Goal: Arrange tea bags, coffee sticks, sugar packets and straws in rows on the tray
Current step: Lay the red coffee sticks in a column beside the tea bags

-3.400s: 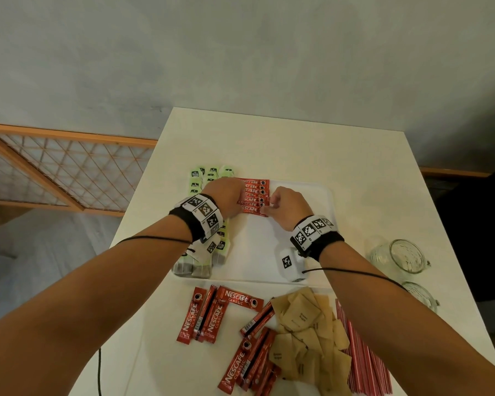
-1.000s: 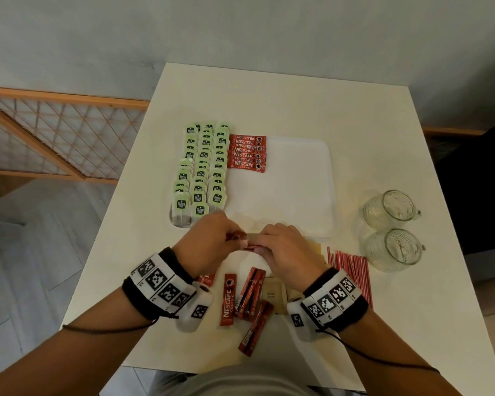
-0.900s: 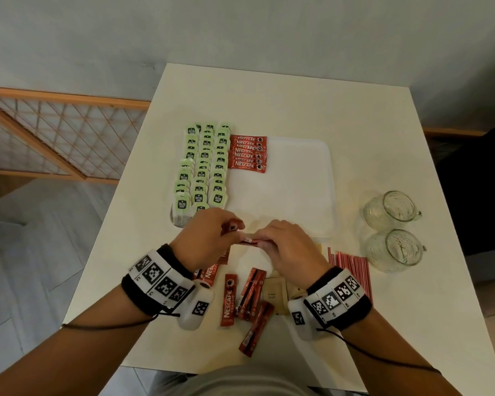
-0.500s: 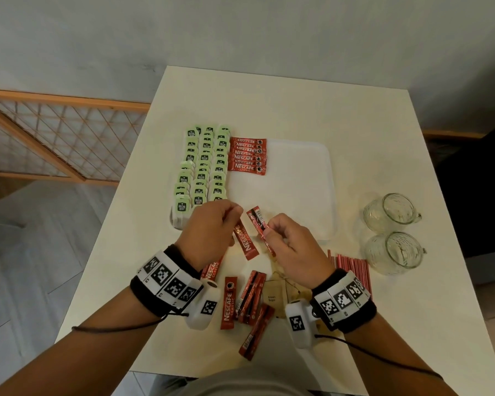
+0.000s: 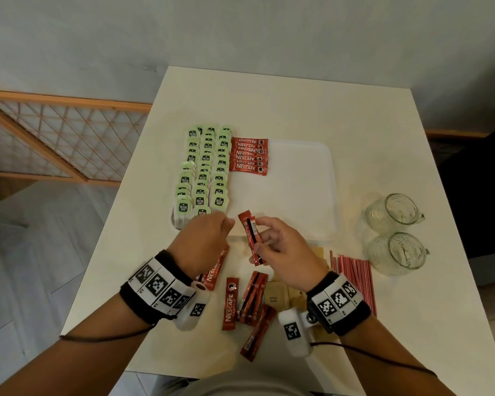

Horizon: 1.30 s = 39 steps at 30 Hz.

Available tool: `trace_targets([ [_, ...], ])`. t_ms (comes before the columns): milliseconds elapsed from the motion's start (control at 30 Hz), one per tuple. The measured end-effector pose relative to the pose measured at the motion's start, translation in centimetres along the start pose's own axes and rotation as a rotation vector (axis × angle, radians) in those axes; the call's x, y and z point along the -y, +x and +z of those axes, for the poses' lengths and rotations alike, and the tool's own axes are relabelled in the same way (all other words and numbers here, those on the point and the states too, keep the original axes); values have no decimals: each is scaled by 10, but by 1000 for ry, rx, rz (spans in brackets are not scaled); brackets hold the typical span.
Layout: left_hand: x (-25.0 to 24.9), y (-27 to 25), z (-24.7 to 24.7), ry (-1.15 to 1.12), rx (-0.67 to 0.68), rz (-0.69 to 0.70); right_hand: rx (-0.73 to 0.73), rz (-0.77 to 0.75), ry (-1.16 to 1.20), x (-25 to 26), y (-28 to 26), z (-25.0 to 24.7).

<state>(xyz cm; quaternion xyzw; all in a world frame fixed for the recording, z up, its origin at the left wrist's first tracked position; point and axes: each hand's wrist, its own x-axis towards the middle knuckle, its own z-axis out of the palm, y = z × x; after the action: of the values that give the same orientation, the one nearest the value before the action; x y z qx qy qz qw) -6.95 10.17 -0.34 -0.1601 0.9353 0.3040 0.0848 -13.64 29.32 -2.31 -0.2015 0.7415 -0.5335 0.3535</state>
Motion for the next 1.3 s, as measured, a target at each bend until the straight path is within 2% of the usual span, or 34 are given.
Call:
trace_targets([
  [133,17,-6,7,313,101,-17,-26,67,84,-2,-1,4],
  [200,18,-10,11,397,150,-45,-37,85,96,-4,0,6],
  [500,4,-13,19,428,194,-54,-35,93,66,-8,0,12],
  [567,4,-12,16,380,196,-48,-38,92,70,-8,0,13],
  [667,3,-9,7,185,169,-46,-48,67,51,-11,1,11],
  [800,-7,-5,-4,-1,14,-52,-62,-7,-21,-16,2,9],
  [867,-9,-4,-6,-127,-43,-55,-75,-3,26,-15,2,8],
  [967,-10,-4,-5,-299,-4,-60,-50,16,133,-11,4,7],
  [1167,-18,-10,4,-420,73,-48,-8,45,255,-13,6,4],
  [1300,-16,-14,7,-318,114,-48,-6,52,280,-16,5,4],
])
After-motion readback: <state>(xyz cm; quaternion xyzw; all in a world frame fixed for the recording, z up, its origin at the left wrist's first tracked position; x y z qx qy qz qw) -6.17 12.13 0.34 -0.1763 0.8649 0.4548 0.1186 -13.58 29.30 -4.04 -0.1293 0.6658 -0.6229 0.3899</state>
